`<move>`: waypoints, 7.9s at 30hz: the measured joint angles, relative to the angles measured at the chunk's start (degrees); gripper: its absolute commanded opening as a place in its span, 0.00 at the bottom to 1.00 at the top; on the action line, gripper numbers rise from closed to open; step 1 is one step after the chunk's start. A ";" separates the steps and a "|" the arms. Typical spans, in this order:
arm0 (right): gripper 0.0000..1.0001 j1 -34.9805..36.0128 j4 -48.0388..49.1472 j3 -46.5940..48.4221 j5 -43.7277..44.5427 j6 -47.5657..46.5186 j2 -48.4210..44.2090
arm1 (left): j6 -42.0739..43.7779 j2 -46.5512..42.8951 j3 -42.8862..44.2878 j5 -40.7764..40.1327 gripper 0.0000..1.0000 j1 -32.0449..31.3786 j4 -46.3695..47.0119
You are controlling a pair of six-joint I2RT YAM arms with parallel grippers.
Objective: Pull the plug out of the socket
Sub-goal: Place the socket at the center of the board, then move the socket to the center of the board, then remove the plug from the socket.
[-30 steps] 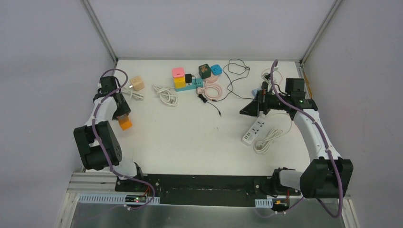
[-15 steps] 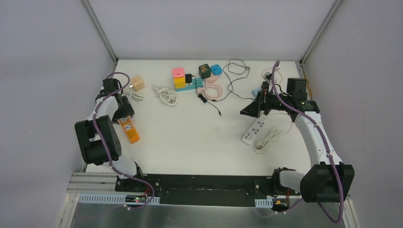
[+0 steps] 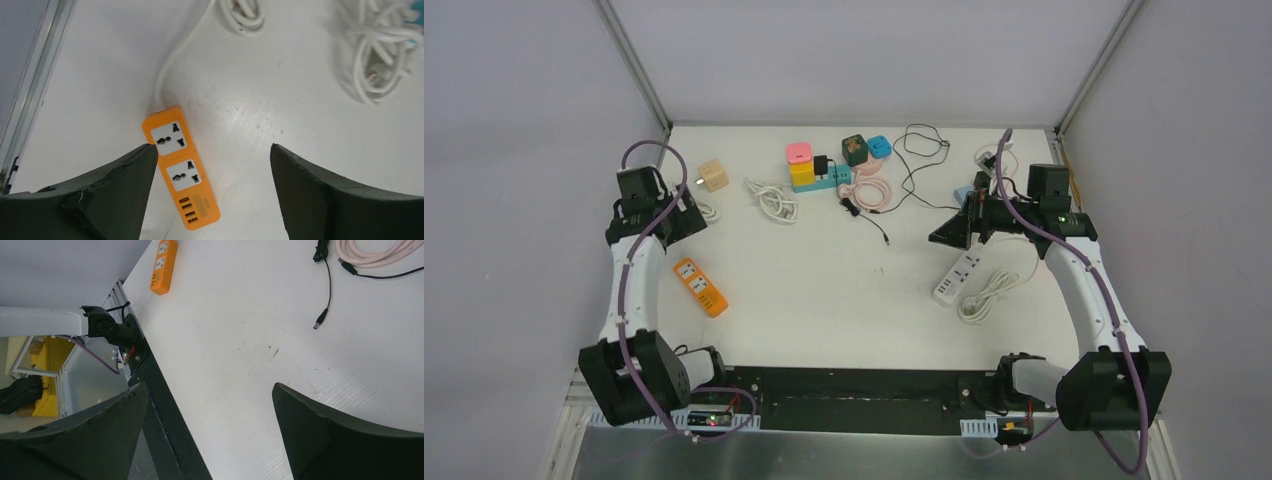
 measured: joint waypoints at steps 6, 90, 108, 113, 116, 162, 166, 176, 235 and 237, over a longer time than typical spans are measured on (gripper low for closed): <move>1.00 0.00 0.00 0.00 0.09 -0.26 -0.17 | -0.72 -8.59 -0.44 10.64 0.85 -0.17 0.70; 1.00 -9.20 -11.02 0.55 2.05 -20.52 7.74 | 8.92 33.18 17.90 37.70 0.92 -17.90 47.08; 1.00 -10.36 -12.31 1.03 1.92 -20.59 9.66 | 12.55 48.63 15.69 49.75 0.89 -13.51 58.34; 1.00 -10.36 -12.57 1.86 1.92 -20.87 9.90 | 17.68 48.78 19.50 50.21 0.89 -13.68 57.68; 1.00 -10.38 -12.79 2.05 1.92 -21.14 10.29 | 21.64 49.79 21.70 52.02 0.90 -14.05 57.59; 1.00 -11.23 -15.50 2.69 -0.90 -21.81 8.44 | 6.54 50.93 4.11 66.27 0.25 -19.34 95.30; 1.00 -11.23 -15.50 2.69 -0.83 -21.38 8.41 | 20.11 39.74 0.70 59.98 0.19 -23.96 75.47; 1.00 -11.21 -15.47 2.69 -0.81 -20.15 8.24 | 33.59 23.82 -10.82 49.40 0.19 -35.98 58.53; 0.88 21.29 -5.79 21.44 0.39 -7.34 41.97 | 12.94 0.55 -39.60 19.28 0.98 -60.39 74.27; 0.86 21.38 -6.56 21.44 0.35 -7.72 42.07 | 12.92 0.55 -40.19 19.32 0.97 -60.39 74.29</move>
